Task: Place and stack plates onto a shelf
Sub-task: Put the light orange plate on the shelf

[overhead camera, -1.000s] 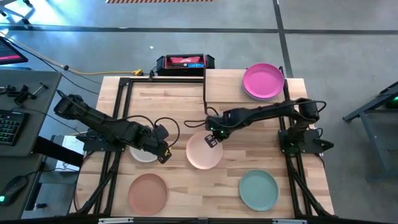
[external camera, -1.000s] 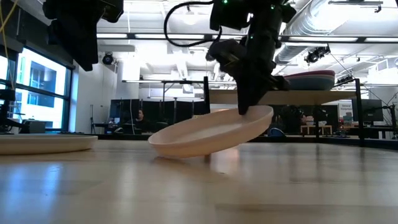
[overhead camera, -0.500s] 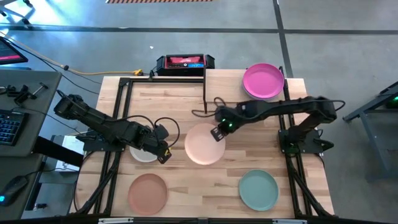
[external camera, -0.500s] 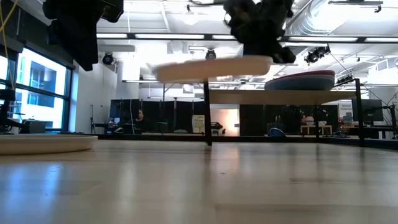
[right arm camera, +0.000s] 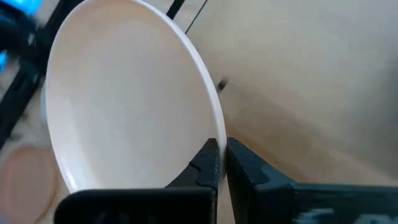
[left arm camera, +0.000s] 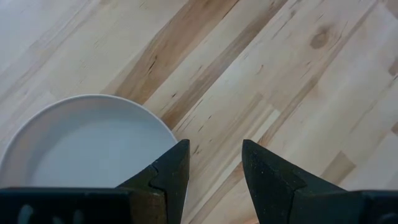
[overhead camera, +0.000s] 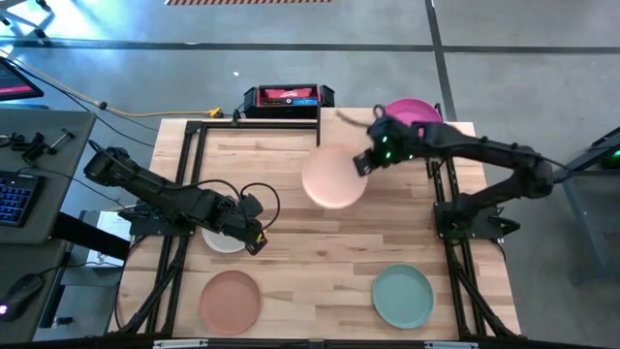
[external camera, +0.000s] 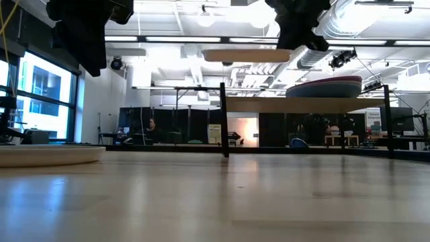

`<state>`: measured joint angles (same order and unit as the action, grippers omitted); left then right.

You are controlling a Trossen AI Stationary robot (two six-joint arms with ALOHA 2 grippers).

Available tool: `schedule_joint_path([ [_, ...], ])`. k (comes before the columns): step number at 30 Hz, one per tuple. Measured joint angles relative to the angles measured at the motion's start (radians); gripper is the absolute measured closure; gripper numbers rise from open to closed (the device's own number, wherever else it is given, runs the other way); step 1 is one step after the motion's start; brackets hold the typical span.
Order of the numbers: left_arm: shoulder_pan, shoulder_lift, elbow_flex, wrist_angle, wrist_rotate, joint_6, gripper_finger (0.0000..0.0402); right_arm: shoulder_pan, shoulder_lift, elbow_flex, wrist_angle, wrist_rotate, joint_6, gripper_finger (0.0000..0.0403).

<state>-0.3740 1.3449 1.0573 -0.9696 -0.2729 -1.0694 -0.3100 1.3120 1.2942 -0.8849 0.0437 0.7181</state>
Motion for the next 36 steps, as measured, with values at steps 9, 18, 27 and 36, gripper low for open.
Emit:
schedule_joint_path([
  [9,0.0,0.0,0.0,0.003,0.0,-0.003,0.0263,-0.266,-0.003,0.0,0.029,-0.041,-0.096,0.0403],
  [18,0.0,0.0,0.0,0.002,0.0,-0.003,0.0263,-0.409,0.002,0.0,0.113,-0.044,-0.143,0.0403],
  [27,0.0,0.0,0.0,0.001,-0.002,-0.003,0.0263,-0.457,0.075,0.0,0.126,-0.04,-0.181,0.0403],
  [36,0.0,0.0,0.0,-0.001,-0.003,-0.002,0.0263,-0.452,0.127,0.0,0.135,-0.04,-0.177,0.0403],
])
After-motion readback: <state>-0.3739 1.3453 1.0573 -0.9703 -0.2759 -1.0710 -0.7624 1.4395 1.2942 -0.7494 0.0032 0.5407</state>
